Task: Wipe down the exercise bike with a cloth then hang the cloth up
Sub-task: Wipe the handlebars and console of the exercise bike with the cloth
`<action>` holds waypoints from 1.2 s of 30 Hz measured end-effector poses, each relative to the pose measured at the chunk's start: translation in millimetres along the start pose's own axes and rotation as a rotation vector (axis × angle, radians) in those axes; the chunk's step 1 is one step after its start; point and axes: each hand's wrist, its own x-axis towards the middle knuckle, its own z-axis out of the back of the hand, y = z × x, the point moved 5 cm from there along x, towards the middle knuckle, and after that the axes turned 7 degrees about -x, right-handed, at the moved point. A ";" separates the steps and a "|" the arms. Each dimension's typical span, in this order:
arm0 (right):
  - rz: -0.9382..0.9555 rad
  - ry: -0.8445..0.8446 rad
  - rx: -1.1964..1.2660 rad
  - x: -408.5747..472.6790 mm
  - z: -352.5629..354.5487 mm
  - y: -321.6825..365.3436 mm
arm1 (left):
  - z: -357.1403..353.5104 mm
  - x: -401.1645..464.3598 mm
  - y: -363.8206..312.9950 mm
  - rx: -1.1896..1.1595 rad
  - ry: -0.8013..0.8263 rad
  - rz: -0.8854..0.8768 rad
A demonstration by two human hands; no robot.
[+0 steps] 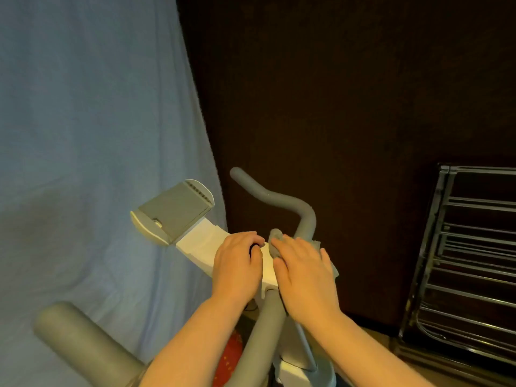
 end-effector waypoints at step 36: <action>-0.032 0.175 0.507 97.1 -32.4 -69.4 | -61.6 44.8 -44.3 0.552 0.030 0.214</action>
